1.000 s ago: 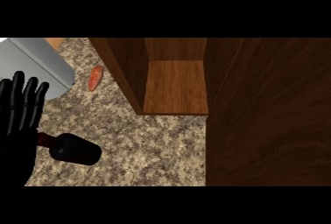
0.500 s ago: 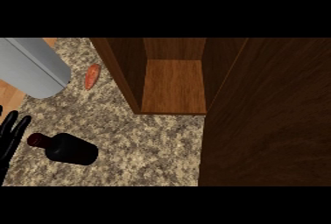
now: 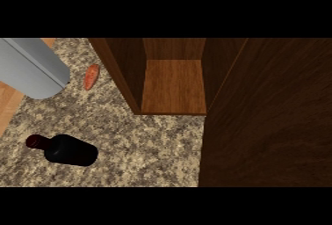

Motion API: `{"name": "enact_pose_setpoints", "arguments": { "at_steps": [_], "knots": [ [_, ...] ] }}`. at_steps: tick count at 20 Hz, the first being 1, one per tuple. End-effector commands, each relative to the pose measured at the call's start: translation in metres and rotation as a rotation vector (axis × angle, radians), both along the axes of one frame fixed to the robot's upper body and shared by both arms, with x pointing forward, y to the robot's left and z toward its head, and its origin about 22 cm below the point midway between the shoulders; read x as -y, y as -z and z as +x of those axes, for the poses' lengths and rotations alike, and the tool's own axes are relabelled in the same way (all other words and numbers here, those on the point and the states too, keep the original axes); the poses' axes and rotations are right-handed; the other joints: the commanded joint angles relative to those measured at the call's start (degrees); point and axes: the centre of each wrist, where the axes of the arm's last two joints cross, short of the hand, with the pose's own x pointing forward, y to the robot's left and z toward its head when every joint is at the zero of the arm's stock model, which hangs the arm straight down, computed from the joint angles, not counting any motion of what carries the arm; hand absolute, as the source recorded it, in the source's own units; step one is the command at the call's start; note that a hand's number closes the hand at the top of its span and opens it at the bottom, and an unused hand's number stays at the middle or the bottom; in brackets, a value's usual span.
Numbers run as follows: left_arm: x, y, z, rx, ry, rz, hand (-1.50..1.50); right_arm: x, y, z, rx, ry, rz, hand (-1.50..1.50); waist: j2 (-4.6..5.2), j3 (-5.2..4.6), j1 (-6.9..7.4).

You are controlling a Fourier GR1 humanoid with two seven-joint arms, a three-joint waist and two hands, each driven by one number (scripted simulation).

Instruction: Pick up the wine, place it into the cabinet and close the cabinet

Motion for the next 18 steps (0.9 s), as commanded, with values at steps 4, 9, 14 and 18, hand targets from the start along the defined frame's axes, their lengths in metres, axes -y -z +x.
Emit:
{"name": "enact_pose_setpoints", "arguments": {
  "at_steps": [4, 9, 14, 18],
  "knots": [
    [-0.008, -0.031, -0.014, -0.015, 0.027, 0.005, -1.50, -0.019, -0.034, -0.009, 0.025, -0.020, 0.008, -1.50, 0.06, -0.03, 0.15],
    [0.006, -0.030, -0.019, -0.061, -0.003, -0.008, -1.50, -0.007, -0.057, -0.033, 0.010, -0.020, 0.019, -1.50, -0.09, 0.00, -0.39],
    [-0.003, -0.038, 0.008, -0.041, -0.042, 0.012, -1.50, -0.015, -0.060, -0.021, 0.020, -0.009, 0.021, -1.50, 0.15, 0.01, -0.88],
    [0.004, -0.026, 0.006, -0.082, -0.036, 0.019, -1.50, -0.011, -0.078, -0.024, 0.029, -0.022, 0.017, -1.50, 0.08, -0.02, -0.90]
  ]
}}
